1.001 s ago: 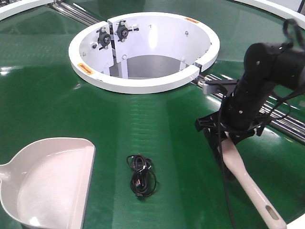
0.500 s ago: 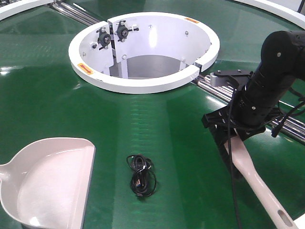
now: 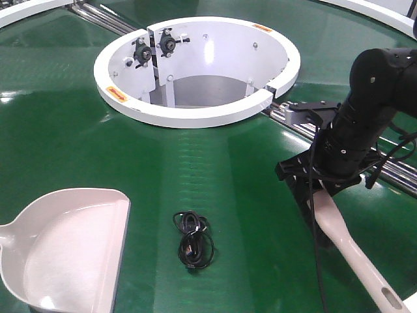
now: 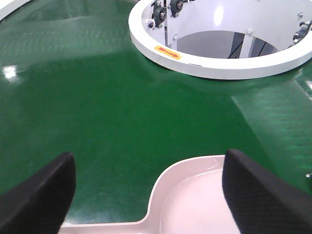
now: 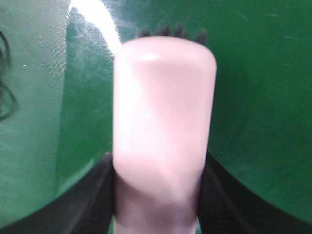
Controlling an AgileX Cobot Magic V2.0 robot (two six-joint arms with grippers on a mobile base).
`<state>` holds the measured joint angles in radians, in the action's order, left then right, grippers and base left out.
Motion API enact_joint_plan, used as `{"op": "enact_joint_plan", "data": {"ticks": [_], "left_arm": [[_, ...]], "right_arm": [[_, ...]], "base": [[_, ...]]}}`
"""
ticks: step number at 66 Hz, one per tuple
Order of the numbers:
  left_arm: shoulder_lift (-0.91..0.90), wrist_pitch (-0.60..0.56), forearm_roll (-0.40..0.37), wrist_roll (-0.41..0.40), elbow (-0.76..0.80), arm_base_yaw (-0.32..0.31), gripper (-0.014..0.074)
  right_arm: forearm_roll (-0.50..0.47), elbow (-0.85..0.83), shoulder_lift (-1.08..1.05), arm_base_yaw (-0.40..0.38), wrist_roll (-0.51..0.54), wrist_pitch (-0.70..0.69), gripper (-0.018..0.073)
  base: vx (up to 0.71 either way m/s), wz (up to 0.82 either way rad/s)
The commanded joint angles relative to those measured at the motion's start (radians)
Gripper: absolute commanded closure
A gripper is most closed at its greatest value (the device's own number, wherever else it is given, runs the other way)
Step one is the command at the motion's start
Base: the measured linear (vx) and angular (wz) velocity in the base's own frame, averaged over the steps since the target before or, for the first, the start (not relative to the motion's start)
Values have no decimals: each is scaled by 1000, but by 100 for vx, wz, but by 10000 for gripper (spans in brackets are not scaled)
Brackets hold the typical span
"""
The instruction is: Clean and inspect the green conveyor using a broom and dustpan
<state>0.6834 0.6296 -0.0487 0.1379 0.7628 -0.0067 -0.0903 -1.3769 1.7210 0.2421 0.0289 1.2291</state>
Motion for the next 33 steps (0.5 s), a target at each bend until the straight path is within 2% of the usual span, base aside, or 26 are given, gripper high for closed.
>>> {"op": "enact_joint_plan", "data": {"ticks": [1,18,22,28,33], "left_arm": [[0,-55,-5,-1,35,-8,28],[0,-19,-5,0,35,-8,28],[0,-8,-5,23,35,-8,28],[0,24,-5,137,35,-8,28],[0,61,-5,297,35,-8,28]], "right_arm": [[0,-23,-29,-6,12,53,565],[26,-23,-23,-6,23,53,564],[38,-23,-26,-6,27,53,564],[42,-23,-26,-6,27,53,564],[41,-23,-26,-6,27,53,564]], "base": [[0,0],[0,0],[0,0],[0,0],[0,0]]}}
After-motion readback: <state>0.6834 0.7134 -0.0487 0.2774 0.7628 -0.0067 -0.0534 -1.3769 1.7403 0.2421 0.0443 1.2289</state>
